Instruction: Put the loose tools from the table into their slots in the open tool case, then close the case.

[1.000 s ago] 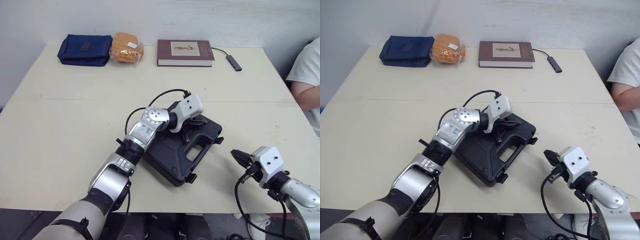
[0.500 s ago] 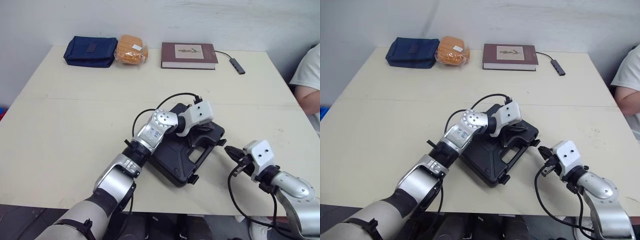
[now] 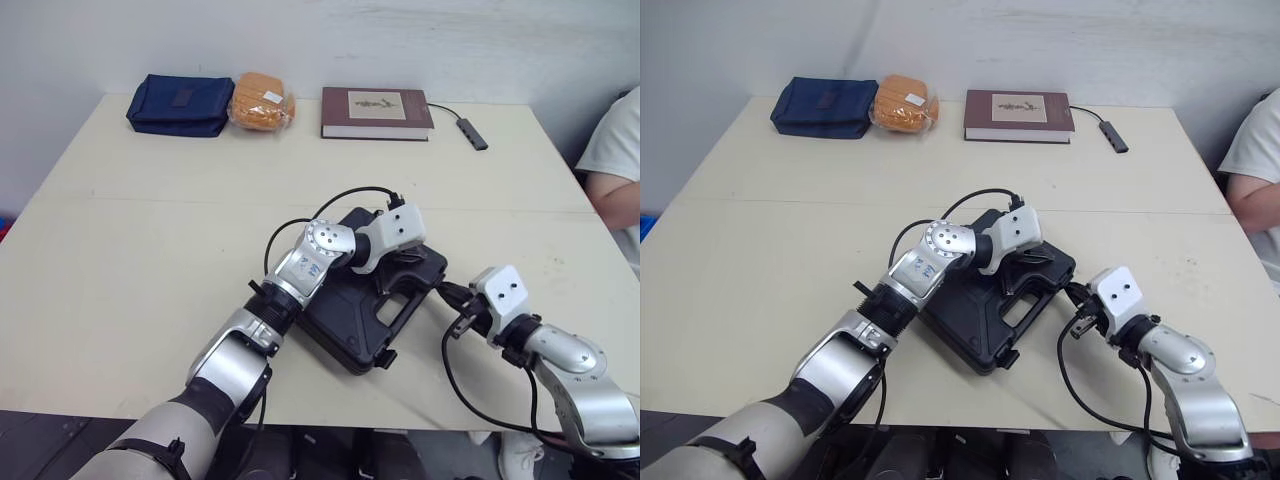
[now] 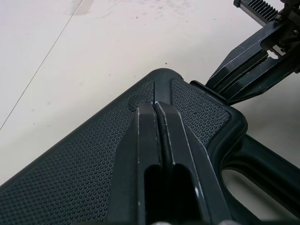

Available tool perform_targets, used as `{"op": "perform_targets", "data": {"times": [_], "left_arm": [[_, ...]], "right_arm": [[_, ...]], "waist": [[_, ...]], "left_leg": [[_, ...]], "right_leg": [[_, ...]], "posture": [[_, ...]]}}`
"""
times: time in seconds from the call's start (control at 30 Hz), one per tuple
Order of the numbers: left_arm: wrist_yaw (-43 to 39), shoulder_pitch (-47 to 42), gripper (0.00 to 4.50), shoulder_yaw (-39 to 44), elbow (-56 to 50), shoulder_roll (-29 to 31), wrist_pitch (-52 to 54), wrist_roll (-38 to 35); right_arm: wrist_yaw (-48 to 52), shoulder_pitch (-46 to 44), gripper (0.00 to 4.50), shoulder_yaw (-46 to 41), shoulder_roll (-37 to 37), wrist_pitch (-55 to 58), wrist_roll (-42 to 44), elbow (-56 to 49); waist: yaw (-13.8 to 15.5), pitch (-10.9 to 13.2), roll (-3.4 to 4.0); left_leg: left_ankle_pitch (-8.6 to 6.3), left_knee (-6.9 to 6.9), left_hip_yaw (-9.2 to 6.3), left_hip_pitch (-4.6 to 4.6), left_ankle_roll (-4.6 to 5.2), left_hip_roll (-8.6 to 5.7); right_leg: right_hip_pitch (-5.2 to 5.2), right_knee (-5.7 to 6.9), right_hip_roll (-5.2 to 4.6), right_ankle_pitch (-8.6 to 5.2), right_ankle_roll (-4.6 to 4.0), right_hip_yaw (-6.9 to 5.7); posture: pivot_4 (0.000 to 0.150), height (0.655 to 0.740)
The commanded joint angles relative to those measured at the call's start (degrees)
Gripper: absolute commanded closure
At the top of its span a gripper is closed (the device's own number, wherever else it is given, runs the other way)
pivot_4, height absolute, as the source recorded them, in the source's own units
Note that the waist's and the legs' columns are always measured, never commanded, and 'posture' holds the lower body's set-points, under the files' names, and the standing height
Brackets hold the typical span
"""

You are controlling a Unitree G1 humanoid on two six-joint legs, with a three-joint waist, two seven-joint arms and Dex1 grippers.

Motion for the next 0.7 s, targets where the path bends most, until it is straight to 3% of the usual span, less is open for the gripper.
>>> {"op": "perform_targets", "data": {"times": [0.03,0.7], "left_arm": [[-2.3,4.4,4.48,-4.3,4.3,0.2,3.3,2.7],[-3.0,5.4,4.48,-4.8,3.3,1.2,4.3,2.9]], "right_arm": [[0.3,-1.8,4.50,-0.8,-0.7,-0.5,1.3,-3.0],[4.1,-1.8,4.50,-1.2,-3.8,1.2,3.1,-5.4]], "waist": [[0.0,0.0,0.00],[-0.1,0.0,0.00]], "left_leg": [[0.00,0.00,0.00,0.00,0.00,0.00],[-0.03,-0.01,0.00,0.00,-0.01,0.03]], "right_leg": [[0.00,0.00,0.00,0.00,0.00,0.00],[0.00,-0.04,0.01,0.00,0.00,0.00]], "posture": [[0.150,0.7400],[0.150,0.7400]]}}
